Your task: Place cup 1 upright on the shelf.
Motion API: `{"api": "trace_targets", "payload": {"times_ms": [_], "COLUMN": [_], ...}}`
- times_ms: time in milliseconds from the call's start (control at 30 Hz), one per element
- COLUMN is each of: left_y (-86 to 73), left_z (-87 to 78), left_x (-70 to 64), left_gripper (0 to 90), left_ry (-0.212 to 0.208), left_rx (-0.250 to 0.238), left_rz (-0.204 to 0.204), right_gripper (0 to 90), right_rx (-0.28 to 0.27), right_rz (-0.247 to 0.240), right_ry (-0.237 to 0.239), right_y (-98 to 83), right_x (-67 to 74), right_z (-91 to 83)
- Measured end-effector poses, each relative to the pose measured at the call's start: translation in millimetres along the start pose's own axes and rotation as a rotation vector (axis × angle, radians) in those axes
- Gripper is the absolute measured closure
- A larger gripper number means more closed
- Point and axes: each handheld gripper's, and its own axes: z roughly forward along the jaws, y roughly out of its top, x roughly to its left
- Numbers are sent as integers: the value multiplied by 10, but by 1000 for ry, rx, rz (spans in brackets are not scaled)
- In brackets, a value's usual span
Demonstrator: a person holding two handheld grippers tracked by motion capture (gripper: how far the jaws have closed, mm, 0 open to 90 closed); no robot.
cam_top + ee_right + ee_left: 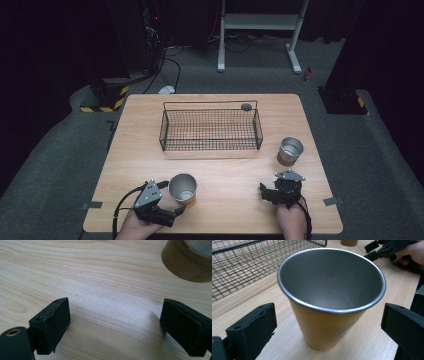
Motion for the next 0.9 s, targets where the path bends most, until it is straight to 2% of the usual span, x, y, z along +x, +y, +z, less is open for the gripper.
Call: {"api": "trace_targets", "payload": {"times_ms": [367,433,500,600,767,800,900], "left_y": [56,60,63,70,88,93,96], "left_z": [183,212,217,229,239,251,259], "left_x": [6,-1,0,2,22,24,24], "left_gripper": [5,4,5,5,5,5,5], "left_ry": [-12,-10,0,-10,-4,-5,-3], "left_rx": [-1,5,5,-8,-21,-23,-25], "left_rz": [-2,12,23,10,13,2,11], "right_gripper": [93,93,93,94,93,93,93], "right_rx": [0,0,0,0,0,0,0], "right_rz": [0,-1,0,3,3,3,3], "right_ry": [0,-1,-1,-4,-4,-4,-4], "right_y": [0,0,0,-2,-3,-3,-2], "right_x": [1,1,1,5,6,6,6], "right_z": [0,0,0,-2,-2,-2,-2]}}
